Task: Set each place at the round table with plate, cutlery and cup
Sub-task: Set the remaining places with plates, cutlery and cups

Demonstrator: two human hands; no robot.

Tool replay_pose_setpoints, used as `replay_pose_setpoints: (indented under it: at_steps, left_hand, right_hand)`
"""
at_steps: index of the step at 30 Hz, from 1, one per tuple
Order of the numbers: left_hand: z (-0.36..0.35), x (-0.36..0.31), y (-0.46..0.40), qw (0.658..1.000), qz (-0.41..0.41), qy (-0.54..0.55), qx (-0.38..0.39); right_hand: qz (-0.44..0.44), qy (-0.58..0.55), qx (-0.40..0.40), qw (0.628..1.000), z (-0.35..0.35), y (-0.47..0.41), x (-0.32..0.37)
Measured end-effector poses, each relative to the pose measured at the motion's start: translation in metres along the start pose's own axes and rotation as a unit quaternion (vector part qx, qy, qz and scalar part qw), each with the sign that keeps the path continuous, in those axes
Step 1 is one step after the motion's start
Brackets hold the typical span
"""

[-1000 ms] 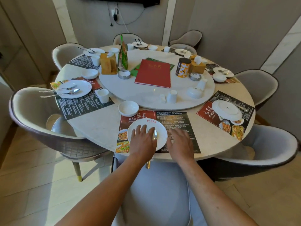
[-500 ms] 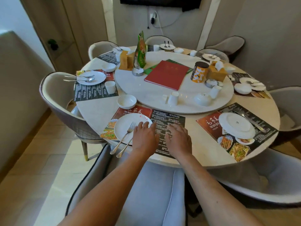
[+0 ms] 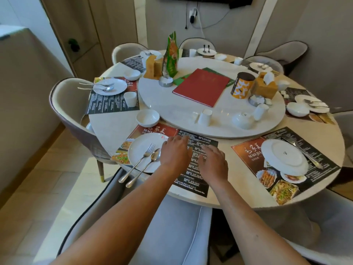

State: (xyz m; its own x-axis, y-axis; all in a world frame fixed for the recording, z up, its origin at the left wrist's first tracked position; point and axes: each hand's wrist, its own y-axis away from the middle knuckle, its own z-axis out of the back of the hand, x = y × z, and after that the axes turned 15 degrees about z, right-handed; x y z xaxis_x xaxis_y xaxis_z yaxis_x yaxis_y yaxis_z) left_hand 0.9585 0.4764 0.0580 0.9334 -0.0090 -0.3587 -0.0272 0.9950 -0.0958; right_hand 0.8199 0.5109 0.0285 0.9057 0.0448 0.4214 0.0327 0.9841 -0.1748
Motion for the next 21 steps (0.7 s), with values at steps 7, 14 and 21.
replay_pose_setpoints:
  at_steps: [7,14,21]
  left_hand:
    - [-0.041,-0.037,-0.074,0.998,0.064,-0.008,-0.009]
    - [-0.087,-0.069,-0.156,0.992,0.113,-0.053,0.000]
    - [-0.120,-0.080,-0.206,0.988,0.136,-0.068,0.001]
  right_hand:
    - [0.034,-0.013,0.016,0.999,-0.015,-0.088,-0.056]
    - [0.107,0.049,0.082,0.990,-0.038,-0.153,-0.107]
    - [0.135,0.044,0.048,0.989,-0.057,-0.162,-0.126]
